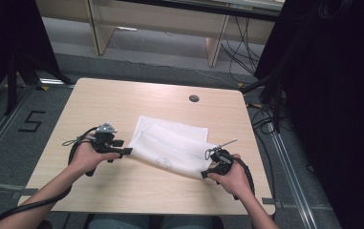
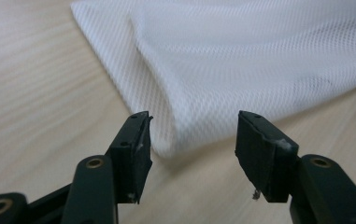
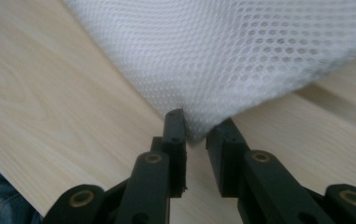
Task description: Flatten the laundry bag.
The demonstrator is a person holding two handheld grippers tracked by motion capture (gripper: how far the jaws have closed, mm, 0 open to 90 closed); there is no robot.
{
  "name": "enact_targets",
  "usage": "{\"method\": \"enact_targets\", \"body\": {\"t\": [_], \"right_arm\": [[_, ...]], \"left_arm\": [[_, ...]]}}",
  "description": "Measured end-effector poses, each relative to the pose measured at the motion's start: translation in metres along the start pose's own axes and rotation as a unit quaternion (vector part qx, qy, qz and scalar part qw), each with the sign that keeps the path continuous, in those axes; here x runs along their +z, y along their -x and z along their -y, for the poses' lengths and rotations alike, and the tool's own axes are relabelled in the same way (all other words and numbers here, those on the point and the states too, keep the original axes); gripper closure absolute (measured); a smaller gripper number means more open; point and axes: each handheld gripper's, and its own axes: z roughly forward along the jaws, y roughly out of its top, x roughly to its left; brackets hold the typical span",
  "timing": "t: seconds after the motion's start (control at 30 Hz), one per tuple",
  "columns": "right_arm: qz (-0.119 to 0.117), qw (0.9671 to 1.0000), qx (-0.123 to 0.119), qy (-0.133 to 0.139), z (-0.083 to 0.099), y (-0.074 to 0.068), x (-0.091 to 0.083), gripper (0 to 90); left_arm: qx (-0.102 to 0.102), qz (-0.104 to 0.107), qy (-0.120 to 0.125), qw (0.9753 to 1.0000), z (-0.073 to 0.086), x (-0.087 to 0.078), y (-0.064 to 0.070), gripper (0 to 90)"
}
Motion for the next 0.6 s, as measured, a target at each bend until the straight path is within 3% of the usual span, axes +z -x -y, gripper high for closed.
{"method": "enact_targets", "body": {"t": [0.03,0.07,0.1,0.13,0.17,0.2,0.3,0.37,0.4,0.43,0.47,0.5,0.57,0.6], "right_arm": [[-0.002,0.9998,0.016,0.008,0.001,0.003,-0.003,75.0],[0.001,0.9995,0.024,0.018,0.001,0.007,-0.006,72.8],[0.006,0.9981,0.051,0.033,0.001,0.013,-0.012,70.2],[0.006,0.9981,0.051,0.033,0.001,0.013,-0.012,70.2],[0.003,0.9964,0.074,0.041,0.001,0.014,-0.016,69.1],[0.019,0.9952,0.067,0.069,-0.001,0.022,-0.020,64.5],[0.024,0.9930,0.077,0.086,-0.005,0.028,-0.023,61.1],[0.035,0.9907,0.088,0.097,-0.008,0.033,-0.021,59.2],[0.035,0.9907,0.088,0.097,-0.008,0.033,-0.021,59.2],[0.042,0.9889,0.114,0.086,-0.011,0.037,-0.020,57.9],[0.037,0.9901,0.107,0.083,-0.012,0.041,-0.017,56.6],[0.037,0.9879,0.127,0.082,-0.014,0.041,-0.015,55.6],[0.033,0.9885,0.120,0.086,-0.015,0.045,-0.012,54.9],[0.024,0.9862,0.140,0.086,-0.017,0.045,-0.009,54.6]], "left_arm": [[-0.007,0.003,0.009,0.9999,-0.004,0.003,0.002,44.2],[-0.005,0.004,0.007,1.0000,-0.006,0.004,0.002,44.2],[0.001,0.003,0.000,1.0000,-0.012,0.007,0.002,44.2],[0.001,0.003,0.000,1.0000,-0.012,0.007,0.002,44.3],[0.000,-0.001,-0.003,1.0000,-0.013,0.010,0.002,44.3],[-0.001,-0.004,-0.005,1.0000,-0.014,0.012,0.000,46.6],[-0.017,-0.019,-0.019,0.9995,-0.012,0.020,-0.005,50.1],[-0.022,-0.014,-0.021,0.9994,-0.011,0.022,-0.005,51.8],[-0.022,-0.012,-0.023,0.9994,-0.010,0.023,-0.004,51.8],[-0.020,-0.005,-0.029,0.9994,-0.009,0.025,-0.004,53.3],[-0.017,-0.003,-0.030,0.9994,-0.009,0.025,-0.004,54.4],[-0.016,0.000,-0.033,0.9993,-0.009,0.025,-0.004,56.2],[-0.014,0.003,-0.037,0.9992,-0.009,0.025,-0.004,60.0],[-0.012,0.006,-0.039,0.9991,-0.009,0.025,-0.005,60.0]]}}
